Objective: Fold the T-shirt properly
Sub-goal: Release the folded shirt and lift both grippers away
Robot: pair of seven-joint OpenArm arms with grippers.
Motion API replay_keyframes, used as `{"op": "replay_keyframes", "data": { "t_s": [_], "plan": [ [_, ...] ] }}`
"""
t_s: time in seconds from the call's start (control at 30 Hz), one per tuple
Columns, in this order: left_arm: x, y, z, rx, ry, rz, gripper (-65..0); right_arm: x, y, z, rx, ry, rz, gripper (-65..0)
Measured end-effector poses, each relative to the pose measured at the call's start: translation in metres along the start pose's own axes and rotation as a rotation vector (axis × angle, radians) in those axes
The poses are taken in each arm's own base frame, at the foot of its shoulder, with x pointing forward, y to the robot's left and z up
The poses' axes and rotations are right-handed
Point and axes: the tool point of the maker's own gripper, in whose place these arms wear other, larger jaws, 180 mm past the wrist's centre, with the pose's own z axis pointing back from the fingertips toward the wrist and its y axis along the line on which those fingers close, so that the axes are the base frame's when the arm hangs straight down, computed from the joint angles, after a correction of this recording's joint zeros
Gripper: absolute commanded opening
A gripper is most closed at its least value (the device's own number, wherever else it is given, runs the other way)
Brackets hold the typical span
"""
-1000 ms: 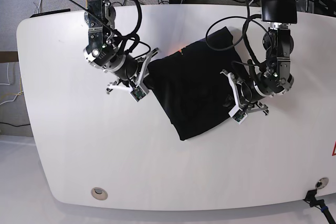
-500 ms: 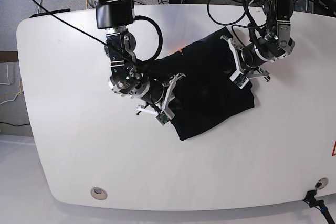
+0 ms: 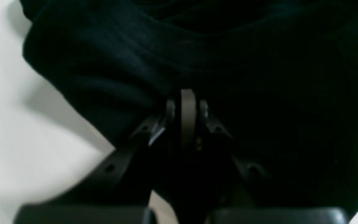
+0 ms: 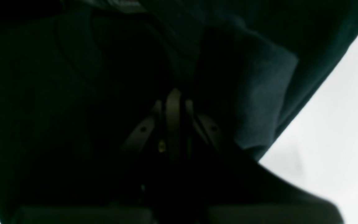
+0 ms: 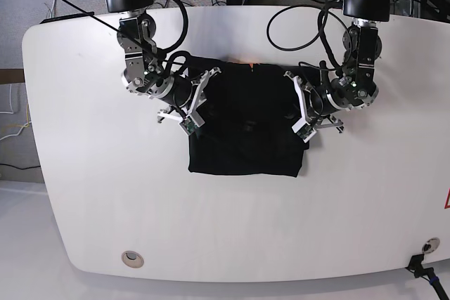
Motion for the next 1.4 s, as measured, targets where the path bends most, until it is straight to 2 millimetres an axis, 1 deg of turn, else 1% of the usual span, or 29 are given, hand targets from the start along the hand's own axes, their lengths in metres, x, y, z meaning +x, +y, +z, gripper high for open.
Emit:
{"op": "replay_keyframes", "data": {
  "t_s": [0.1,0.17,0.23,0.27,0.3,0.37,0.4,0.43,0.5,0.57,0.63,0.7,0.77,0.83,0.87,0.9,1.0,1.1,1.17,1.27,1.37,1.4],
  "plan": [
    [-0.001,0.0,0.0,0.001,0.0,0.003,-65.0,0.0,-0.002,0.001,-0.002,0.002,0.006,-65.0],
    [-0.007,-0.002,0.002,0.001,0.005,0.009,-65.0,0.003,-0.004,0.001,-0.006,0.006,0.019,-65.0],
    [-0.012,0.001,0.014,0.038,0.012,0.011,-65.0,0.008,-0.007,0.005,-0.031,0.03,0.071,-65.0],
    [-0.011,0.005,0.022,0.064,0.008,0.002,-65.0,0.015,-0.01,0.011,-0.052,0.022,0.101,-65.0],
    [-0.008,0.011,0.03,0.093,-0.007,-0.003,-65.0,0.025,-0.016,0.018,-0.073,0.003,0.127,-65.0],
    [0.012,0.018,0.043,0.137,-0.101,-0.018,-65.0,0.054,-0.03,0.032,-0.154,-0.071,0.138,-65.0],
    [0.029,0.018,0.049,0.146,-0.184,-0.028,-65.0,0.069,-0.034,0.037,-0.18,-0.107,0.151,-65.0],
    [0.04,0.017,0.052,0.148,-0.25,-0.029,-65.0,0.08,-0.036,0.041,-0.195,-0.142,0.155,-65.0],
    [0.05,0.019,0.059,0.205,-0.364,0.028,-65.0,0.094,-0.037,0.049,-0.219,-0.207,0.16,-65.0],
    [0.049,0.025,0.068,0.269,-0.438,0.067,-65.0,0.101,-0.046,0.061,-0.27,-0.302,0.137,-65.0],
    [0.048,0.031,0.078,0.338,-0.509,0.098,-65.0,0.089,-0.063,0.076,-0.353,-0.322,0.118,-65.0],
    [0.048,0.027,0.089,0.371,-0.595,0.121,-65.0,0.076,-0.066,0.086,-0.388,-0.358,0.088,-65.0],
    [0.033,0.02,0.094,0.399,-0.604,0.145,-65.0,0.054,-0.061,0.094,-0.399,-0.334,0.057,-65.0],
    [0.012,0.013,0.1,0.43,-0.578,0.173,-65.0,0.041,-0.053,0.11,-0.415,-0.335,0.031,-65.0],
    [0.004,0.01,0.106,0.44,-0.573,0.18,-65.0,0.036,-0.049,0.117,-0.418,-0.334,0.03,-65.0],
    [0.0,0.001,0.109,0.427,-0.57,0.18,-65.0,0.028,-0.043,0.123,-0.421,-0.318,0.025,-65.0],
    [-0.013,-0.014,0.126,0.435,-0.554,0.19,-65.0,0.009,-0.014,0.137,-0.388,-0.289,0.008,-65.0],
    [-0.035,-0.045,0.139,0.396,-0.494,0.212,-65.0,-0.02,0.016,0.15,-0.352,-0.235,-0.034,-65.0],
    [-0.049,-0.065,0.145,0.368,-0.452,0.235,-65.0,-0.042,0.031,0.16,-0.359,-0.205,-0.075,-65.0],
    [-0.072,-0.091,0.157,0.337,-0.382,0.267,-65.0,-0.073,0.049,0.178,-0.375,-0.164,-0.152,-65.0],
    [-0.097,-0.11,0.166,0.322,-0.301,0.302,-65.0,-0.098,0.055,0.203,-0.439,-0.129,-0.209,-65.0],
    [-0.105,-0.118,0.169,0.307,-0.278,0.314,-65.0,-0.103,0.061,0.21,-0.439,-0.125,-0.219,-65.0]
  ]
}}
